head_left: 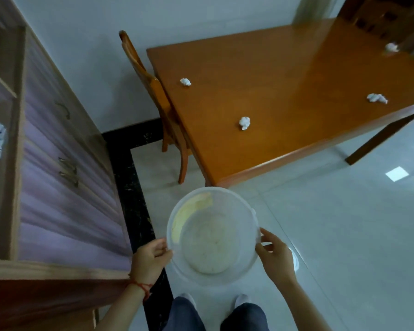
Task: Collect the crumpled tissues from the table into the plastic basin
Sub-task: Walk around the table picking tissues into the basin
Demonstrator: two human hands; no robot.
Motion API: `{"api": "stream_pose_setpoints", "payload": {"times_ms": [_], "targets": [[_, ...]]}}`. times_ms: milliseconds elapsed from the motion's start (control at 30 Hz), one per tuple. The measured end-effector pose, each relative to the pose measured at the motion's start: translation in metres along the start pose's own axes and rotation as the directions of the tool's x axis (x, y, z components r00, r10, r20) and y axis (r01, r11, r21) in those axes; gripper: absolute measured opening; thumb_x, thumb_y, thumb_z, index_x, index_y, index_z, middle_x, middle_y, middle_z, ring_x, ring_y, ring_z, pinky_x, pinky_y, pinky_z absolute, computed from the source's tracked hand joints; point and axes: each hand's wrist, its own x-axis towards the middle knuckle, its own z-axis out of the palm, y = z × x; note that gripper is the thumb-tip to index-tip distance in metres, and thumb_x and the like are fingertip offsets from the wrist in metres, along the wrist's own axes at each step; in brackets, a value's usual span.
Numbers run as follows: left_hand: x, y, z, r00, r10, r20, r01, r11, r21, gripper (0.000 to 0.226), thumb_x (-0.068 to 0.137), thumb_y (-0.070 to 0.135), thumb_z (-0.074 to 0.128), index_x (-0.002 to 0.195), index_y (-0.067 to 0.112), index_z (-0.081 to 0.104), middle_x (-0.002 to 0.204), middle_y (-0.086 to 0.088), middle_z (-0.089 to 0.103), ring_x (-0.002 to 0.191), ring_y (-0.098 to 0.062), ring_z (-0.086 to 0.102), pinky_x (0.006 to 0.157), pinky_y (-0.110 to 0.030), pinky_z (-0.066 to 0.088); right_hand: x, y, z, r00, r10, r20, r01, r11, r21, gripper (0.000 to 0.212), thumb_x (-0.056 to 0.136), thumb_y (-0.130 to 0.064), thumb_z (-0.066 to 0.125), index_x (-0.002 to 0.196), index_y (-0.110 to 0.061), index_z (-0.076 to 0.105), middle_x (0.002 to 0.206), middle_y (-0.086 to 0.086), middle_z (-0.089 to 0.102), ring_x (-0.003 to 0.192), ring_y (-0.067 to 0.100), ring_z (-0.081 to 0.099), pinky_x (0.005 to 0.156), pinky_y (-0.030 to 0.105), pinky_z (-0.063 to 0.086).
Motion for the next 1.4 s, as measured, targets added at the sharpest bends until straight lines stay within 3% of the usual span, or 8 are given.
{"api": "stream_pose_setpoints", "payload": {"times_ms": [100, 200, 333, 533, 867, 1000, 1167, 1400], "targets": [[0.002, 0.007, 0.027, 1.0, -0.006, 0.024, 0.006, 1.0, -0.005, 0.047, 0.074, -0.002, 0.067, 0.068, 0.044, 0.065, 0.063, 0.034, 0.066, 0.07, 0.004, 0.065, 0.062, -0.001, 0.046, 0.003, 0.014, -0.026, 1.0, 0.012, -0.021, -0.012, 1.0, 0.008, 0.038, 0.083, -0.007, 0.057, 0.12, -0.017, 0.058, 0.095, 0.004, 0.065, 0.063, 0.005, 0.059, 0.051, 0.015, 0.041], [0.0, 0.015, 0.058, 0.999, -0.01, 0.034, 0.009, 1.0, 0.027, 0.033, 0.074, 0.0, 0.068, 0.087, 0.03, 0.069, 0.064, 0.021, 0.07, 0.075, -0.002, 0.065, 0.065, -0.001, 0.046, 0.012, 0.03, -0.054, 0.999, 0.022, -0.034, -0.021, 0.999, 0.028, 0.037, 0.084, -0.006, 0.057, 0.12, -0.016, 0.057, 0.09, 0.001, 0.062, 0.066, 0.004, 0.058, 0.054, 0.016, 0.04], [-0.006, 0.031, 0.103, 1.0, 0.003, 0.008, -0.003, 0.999, 0.032, 0.034, 0.075, 0.002, 0.069, 0.108, 0.004, 0.065, 0.076, 0.018, 0.065, 0.069, 0.014, 0.062, 0.063, 0.002, 0.044, 0.031, 0.052, -0.094, 1.0, 0.018, -0.004, -0.018, 0.998, 0.055, 0.038, 0.084, -0.006, 0.057, 0.122, -0.016, 0.056, 0.092, 0.003, 0.063, 0.068, 0.005, 0.058, 0.054, 0.018, 0.042], [-0.024, 0.049, 0.176, 0.996, -0.054, -0.069, 0.054, 0.999, 0.003, 0.036, 0.074, 0.014, 0.072, 0.109, 0.008, 0.065, 0.061, 0.031, 0.067, 0.064, 0.01, 0.062, 0.086, -0.036, 0.053, 0.073, 0.078, -0.159, 0.996, -0.023, 0.082, 0.021, 0.999, 0.029, 0.038, 0.083, -0.006, 0.058, 0.12, -0.017, 0.057, 0.093, 0.003, 0.064, 0.069, 0.008, 0.058, 0.054, 0.018, 0.044], [-0.024, 0.08, 0.236, 0.978, -0.153, -0.143, 0.137, 0.984, -0.115, 0.067, 0.049, 0.045, 0.068, 0.108, 0.012, 0.065, 0.057, 0.026, 0.068, 0.059, 0.006, 0.062, 0.078, -0.034, 0.055, 0.139, 0.083, -0.203, 0.981, -0.048, 0.189, 0.051, 0.999, -0.015, 0.039, 0.083, -0.006, 0.057, 0.121, -0.017, 0.057, 0.094, 0.004, 0.065, 0.068, 0.007, 0.058, 0.048, 0.009, 0.045], [-0.001, 0.078, 0.244, 0.968, -0.187, -0.165, 0.171, 0.98, -0.106, 0.043, 0.07, 0.01, 0.074, 0.111, 0.008, 0.064, 0.055, 0.027, 0.067, 0.057, 0.008, 0.062, 0.079, -0.033, 0.055, 0.162, 0.081, -0.201, 0.978, -0.041, 0.202, 0.047, 0.999, -0.022, 0.04, 0.083, -0.005, 0.057, 0.121, -0.017, 0.057, 0.095, 0.005, 0.065, 0.068, 0.009, 0.059, 0.05, 0.005, 0.044], [0.025, 0.08, 0.256, 0.96, -0.209, -0.186, 0.188, 0.974, -0.128, 0.04, 0.074, 0.002, 0.068, 0.113, 0.006, 0.062, 0.063, 0.009, 0.07, 0.053, 0.002, 0.063, 0.059, -0.016, 0.055, 0.192, 0.075, -0.2, 0.975, -0.039, 0.22, 0.054, 0.997, -0.063, 0.04, 0.083, -0.005, 0.057, 0.121, -0.015, 0.057, 0.093, 0.005, 0.065, 0.064, 0.006, 0.058, 0.048, 0.006, 0.043], [0.052, 0.082, 0.266, 0.945, -0.261, -0.198, 0.235, 0.961, -0.144, 0.042, 0.07, 0.007, 0.072, 0.111, 0.008, 0.064, 0.058, 0.013, 0.07, 0.053, -0.002, 0.065, 0.075, -0.039, 0.058, 0.229, 0.065, -0.195, 0.967, -0.035, 0.251, 0.066, 0.991, -0.115, 0.04, 0.084, -0.008, 0.058, 0.122, -0.017, 0.055, 0.094, 0.003, 0.064, 0.068, 0.006, 0.059, 0.051, 0.012, 0.046]]}}
